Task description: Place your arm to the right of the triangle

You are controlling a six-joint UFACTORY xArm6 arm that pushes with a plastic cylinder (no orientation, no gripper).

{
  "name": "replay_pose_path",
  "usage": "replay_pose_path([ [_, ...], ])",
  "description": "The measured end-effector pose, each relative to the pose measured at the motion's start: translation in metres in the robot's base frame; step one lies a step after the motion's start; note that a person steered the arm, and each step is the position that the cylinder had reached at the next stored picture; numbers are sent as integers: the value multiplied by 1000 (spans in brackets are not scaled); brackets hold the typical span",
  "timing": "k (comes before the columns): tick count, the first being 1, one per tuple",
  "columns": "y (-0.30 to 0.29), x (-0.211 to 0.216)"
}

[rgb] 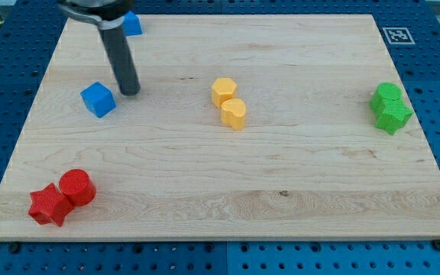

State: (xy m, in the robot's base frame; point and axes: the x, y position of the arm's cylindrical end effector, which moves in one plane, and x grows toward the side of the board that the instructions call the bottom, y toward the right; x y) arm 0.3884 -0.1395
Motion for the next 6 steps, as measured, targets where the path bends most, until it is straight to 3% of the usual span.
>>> replay_pose_path([
  [3, 20, -39],
  [6, 38, -142],
])
